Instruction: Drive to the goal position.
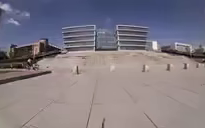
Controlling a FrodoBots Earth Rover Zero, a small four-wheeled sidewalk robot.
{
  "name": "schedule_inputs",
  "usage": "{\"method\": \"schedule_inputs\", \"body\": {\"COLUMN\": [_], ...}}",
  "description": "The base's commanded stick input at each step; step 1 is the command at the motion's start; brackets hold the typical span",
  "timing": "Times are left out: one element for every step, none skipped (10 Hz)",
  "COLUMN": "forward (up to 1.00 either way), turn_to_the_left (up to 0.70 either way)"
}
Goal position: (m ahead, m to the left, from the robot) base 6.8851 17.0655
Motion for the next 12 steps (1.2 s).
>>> {"method": "schedule_inputs", "body": {"forward": [0.70, 0.70, 0.70, 0.70, 0.70, 0.70, 0.70, 0.70, 0.70, 0.70, 0.70, 0.70], "turn_to_the_left": [0.00, 0.00, 0.00, 0.00, 0.00, 0.00, 0.00, 0.00, 0.00, 0.00, 0.00, 0.00]}}
